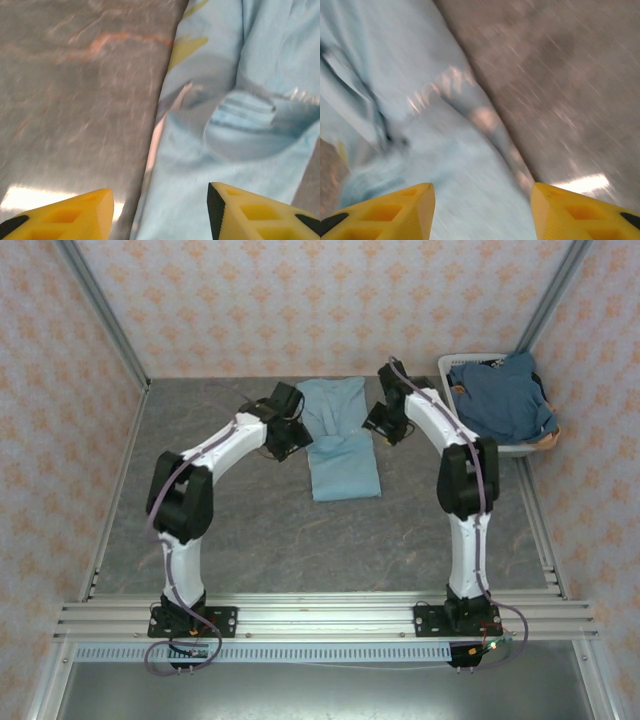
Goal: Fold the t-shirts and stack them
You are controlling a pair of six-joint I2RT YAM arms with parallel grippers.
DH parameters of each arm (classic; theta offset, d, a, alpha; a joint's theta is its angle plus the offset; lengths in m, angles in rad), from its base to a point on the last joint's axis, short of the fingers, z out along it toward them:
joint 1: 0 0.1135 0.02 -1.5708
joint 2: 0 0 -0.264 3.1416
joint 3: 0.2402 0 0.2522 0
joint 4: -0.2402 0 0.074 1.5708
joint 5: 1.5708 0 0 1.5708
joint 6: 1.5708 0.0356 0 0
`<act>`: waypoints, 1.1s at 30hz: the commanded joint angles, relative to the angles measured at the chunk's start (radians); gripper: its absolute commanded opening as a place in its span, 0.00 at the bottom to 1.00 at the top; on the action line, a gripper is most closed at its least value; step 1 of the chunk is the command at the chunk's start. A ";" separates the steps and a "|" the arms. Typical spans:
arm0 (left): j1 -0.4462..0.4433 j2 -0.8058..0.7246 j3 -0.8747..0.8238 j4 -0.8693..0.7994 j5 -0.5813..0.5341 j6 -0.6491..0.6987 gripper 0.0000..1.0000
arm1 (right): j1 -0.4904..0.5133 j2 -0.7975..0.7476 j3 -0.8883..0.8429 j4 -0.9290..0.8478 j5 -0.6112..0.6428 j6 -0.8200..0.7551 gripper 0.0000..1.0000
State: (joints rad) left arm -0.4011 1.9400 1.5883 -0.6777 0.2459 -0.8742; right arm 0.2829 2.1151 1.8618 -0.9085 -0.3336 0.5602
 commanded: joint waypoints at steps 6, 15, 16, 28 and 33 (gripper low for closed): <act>-0.116 -0.101 -0.327 0.264 0.174 -0.289 0.55 | 0.013 -0.314 -0.544 0.248 -0.155 0.020 0.61; -0.133 0.003 -0.406 0.464 0.227 -0.484 0.58 | 0.013 -0.276 -0.675 0.334 -0.229 0.053 0.62; -0.133 0.015 -0.398 0.460 0.228 -0.486 0.57 | 0.012 -0.266 -0.679 0.338 -0.232 0.057 0.61; -0.117 0.106 -0.301 0.472 0.176 -0.501 0.09 | 0.012 -0.227 -0.706 0.427 -0.246 0.173 0.29; -0.094 0.056 -0.235 0.381 0.139 -0.429 0.00 | 0.013 -0.252 -0.628 0.366 -0.181 0.190 0.00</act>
State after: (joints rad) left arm -0.5201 2.0174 1.3018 -0.2878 0.4629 -1.3529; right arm 0.2916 1.8755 1.1751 -0.5228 -0.5648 0.7280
